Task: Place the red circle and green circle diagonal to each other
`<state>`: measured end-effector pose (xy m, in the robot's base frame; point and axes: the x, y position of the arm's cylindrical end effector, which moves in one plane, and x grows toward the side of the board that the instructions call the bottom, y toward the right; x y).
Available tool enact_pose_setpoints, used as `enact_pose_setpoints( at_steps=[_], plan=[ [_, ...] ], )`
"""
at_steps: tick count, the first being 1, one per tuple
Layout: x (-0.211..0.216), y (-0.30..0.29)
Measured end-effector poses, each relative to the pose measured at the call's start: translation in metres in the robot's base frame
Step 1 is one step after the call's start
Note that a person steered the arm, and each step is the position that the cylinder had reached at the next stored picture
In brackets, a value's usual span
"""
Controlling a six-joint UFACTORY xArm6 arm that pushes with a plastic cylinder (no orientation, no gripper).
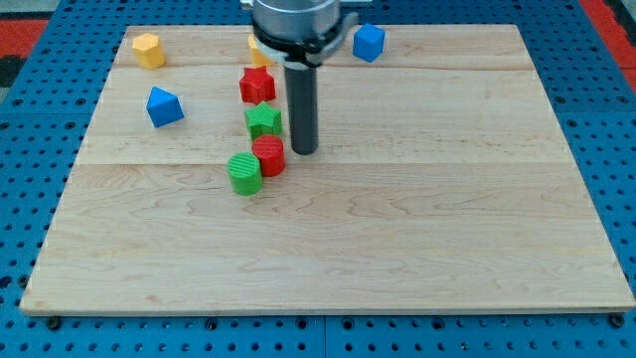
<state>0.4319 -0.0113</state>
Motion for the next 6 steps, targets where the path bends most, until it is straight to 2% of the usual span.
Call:
enact_pose_setpoints(
  at_steps=[2, 3, 4, 5, 6],
  plan=[
    [0.010, -0.062],
    [0.027, -0.069],
    [0.061, -0.068],
    [0.050, -0.107],
    [0.018, -0.134]
  ],
)
